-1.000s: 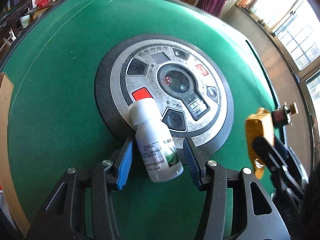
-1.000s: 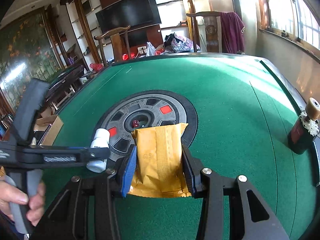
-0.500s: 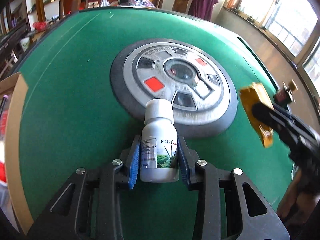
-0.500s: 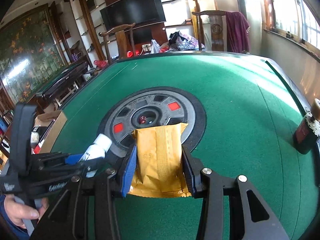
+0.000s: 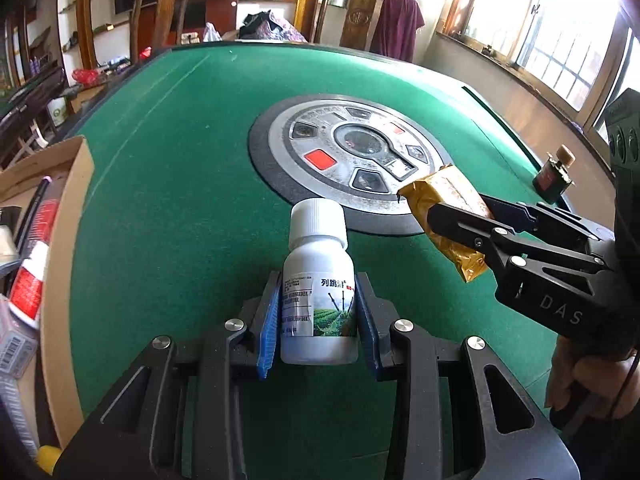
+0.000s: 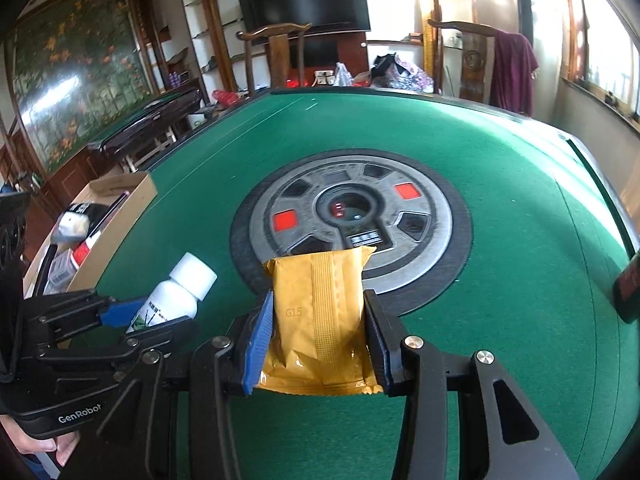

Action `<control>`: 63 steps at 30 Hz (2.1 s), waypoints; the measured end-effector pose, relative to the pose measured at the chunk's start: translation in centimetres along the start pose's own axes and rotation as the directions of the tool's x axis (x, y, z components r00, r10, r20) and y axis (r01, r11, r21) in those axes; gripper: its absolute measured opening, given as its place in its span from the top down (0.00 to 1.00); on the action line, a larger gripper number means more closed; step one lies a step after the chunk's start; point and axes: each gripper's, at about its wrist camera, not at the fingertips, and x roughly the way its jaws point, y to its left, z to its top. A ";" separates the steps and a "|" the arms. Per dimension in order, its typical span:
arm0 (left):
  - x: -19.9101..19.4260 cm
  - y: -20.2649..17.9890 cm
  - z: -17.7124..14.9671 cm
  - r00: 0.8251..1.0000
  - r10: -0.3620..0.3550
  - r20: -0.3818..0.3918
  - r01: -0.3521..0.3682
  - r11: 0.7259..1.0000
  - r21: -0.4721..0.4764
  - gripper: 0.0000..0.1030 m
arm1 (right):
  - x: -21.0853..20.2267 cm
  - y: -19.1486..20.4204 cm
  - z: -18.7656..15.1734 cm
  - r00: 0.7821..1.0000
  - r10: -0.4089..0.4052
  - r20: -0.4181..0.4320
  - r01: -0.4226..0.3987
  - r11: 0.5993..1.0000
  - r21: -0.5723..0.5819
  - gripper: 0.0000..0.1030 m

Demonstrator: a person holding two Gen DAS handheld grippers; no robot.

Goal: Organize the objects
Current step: 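Carry the white bottle and the gold snack pack over the tray with both grippers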

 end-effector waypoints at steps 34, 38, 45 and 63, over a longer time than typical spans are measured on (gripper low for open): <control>-9.7 2.8 -5.5 0.978 0.061 0.201 -0.075 0.995 0.065 0.67 | -5.9 7.8 -5.0 0.991 -0.073 0.113 0.065 0.995 0.075 0.58; -10.8 3.9 -5.7 0.970 0.073 0.231 -0.087 0.995 0.053 0.67 | -6.1 9.2 -4.7 0.992 -0.062 0.113 0.056 0.997 0.056 0.58; -12.3 6.3 -6.4 0.956 0.106 0.272 -0.116 0.993 0.022 0.67 | -6.3 12.1 -4.1 0.992 -0.041 0.120 0.039 0.999 0.014 0.58; -14.4 12.9 -7.3 0.931 0.182 0.315 -0.155 0.982 -0.106 0.67 | -5.0 19.5 -2.0 0.994 0.020 0.107 -0.008 0.994 -0.112 0.58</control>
